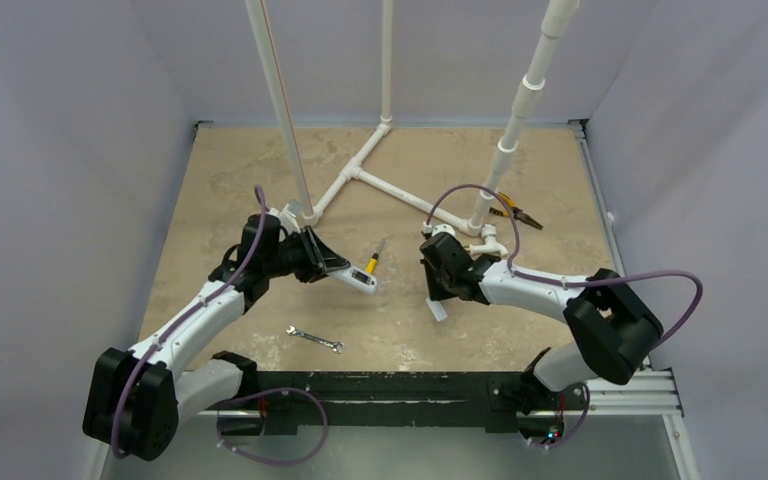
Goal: Load the batteries into the remote control
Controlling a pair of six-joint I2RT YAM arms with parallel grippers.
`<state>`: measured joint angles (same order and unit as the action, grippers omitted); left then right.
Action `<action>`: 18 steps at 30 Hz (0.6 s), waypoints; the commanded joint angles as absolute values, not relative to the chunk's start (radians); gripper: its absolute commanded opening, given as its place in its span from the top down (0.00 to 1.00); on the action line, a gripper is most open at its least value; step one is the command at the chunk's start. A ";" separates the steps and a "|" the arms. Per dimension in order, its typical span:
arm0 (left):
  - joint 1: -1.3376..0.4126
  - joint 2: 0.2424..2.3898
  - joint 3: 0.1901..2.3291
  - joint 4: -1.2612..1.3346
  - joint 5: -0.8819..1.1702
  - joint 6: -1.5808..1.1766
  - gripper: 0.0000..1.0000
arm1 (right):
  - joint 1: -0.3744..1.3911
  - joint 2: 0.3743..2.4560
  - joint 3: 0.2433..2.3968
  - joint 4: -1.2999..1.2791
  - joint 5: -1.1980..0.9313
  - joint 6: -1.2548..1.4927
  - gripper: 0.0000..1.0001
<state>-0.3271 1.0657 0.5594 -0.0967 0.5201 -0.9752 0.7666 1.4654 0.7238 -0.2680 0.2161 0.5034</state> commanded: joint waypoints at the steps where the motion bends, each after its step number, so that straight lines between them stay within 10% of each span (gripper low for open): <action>1: -0.317 1.058 0.611 -0.077 0.538 -0.956 1.00 | 0.769 1.490 0.729 -0.290 0.095 0.425 1.00; 18: -0.318 1.085 0.614 -0.058 0.545 -0.960 1.00 | 0.831 1.516 0.722 -0.359 -0.161 0.371 1.00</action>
